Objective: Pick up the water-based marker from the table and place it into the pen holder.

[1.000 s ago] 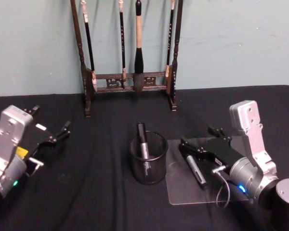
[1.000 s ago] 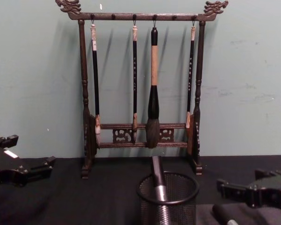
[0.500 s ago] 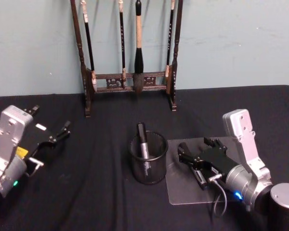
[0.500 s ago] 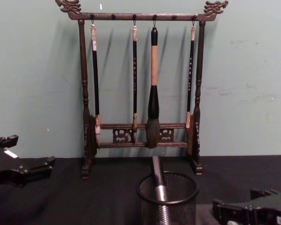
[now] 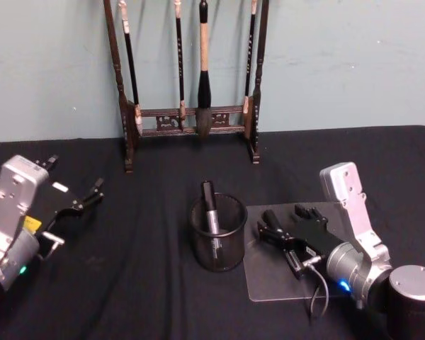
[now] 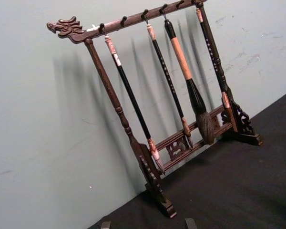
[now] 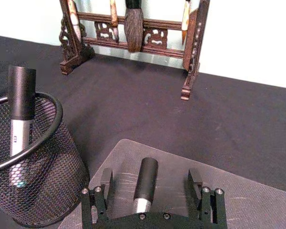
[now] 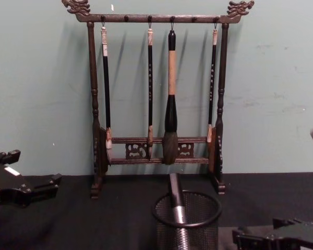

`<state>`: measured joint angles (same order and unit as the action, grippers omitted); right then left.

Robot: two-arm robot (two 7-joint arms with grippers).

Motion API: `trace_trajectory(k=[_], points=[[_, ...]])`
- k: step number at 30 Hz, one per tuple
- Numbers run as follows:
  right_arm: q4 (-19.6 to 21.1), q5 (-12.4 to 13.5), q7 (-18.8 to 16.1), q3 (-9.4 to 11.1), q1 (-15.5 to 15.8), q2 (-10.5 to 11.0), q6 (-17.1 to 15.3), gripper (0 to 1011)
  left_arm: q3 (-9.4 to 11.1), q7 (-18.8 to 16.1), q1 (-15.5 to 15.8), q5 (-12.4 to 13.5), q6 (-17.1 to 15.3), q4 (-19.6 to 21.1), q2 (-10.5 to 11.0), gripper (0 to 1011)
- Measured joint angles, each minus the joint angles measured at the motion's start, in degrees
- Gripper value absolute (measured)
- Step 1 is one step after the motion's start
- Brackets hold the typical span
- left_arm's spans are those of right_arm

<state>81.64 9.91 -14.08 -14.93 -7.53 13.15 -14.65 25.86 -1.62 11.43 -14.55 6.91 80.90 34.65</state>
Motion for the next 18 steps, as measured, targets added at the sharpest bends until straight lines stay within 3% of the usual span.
trace_trajectory(k=[18], points=[[-1.8, -1.2, -1.2, -1.5, -1.1, 0.5, -0.3, 1002, 0.0, 0.0, 0.0, 0.0, 0.0, 0.0, 0.0, 1009]])
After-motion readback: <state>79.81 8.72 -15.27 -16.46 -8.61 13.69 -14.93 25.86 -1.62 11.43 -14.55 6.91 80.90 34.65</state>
